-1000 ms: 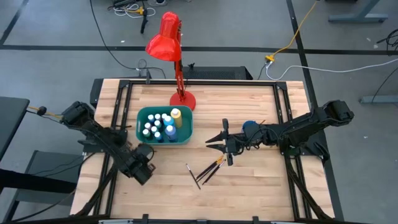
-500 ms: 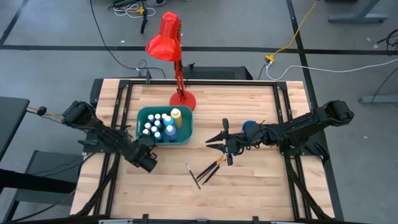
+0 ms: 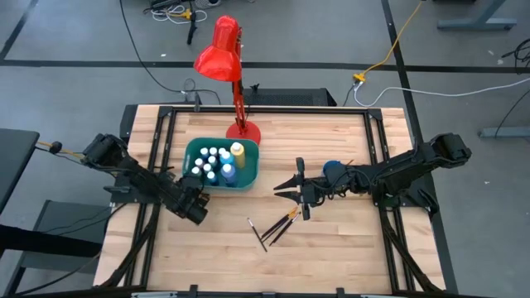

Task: Pick & Place Paint Supplies
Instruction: Put the black silver paint brush into the blue cup

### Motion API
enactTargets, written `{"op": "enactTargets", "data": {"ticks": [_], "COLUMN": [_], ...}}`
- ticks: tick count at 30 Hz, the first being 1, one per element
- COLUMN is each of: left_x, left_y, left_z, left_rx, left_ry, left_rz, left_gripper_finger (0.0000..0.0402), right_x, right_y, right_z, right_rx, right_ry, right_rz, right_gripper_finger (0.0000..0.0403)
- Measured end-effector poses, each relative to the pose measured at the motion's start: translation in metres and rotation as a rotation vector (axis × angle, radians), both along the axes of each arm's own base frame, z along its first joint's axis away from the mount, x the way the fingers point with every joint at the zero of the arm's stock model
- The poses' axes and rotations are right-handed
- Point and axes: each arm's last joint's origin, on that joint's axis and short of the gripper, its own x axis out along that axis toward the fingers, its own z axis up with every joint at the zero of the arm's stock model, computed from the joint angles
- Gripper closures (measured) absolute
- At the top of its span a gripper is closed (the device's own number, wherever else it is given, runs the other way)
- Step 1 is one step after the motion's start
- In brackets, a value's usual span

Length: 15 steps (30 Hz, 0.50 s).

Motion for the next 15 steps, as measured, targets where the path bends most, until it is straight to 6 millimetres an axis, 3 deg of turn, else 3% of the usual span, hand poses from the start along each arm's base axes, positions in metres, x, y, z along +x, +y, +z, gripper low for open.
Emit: {"op": "enactTargets", "data": {"ticks": [15], "left_x": [0.014], "left_y": [-0.013], "left_z": [0.003], "left_rx": [-0.253], "left_ry": [0.015], "left_rz": [0.011], "left_gripper_finger": [0.0320], "right_x": [0.000], "right_y": [0.000], "right_z": [-0.001], "right_rx": [-0.005], "right_ry": [0.012], "right_rz": [0.000], "right_gripper_finger": [0.0325]}}
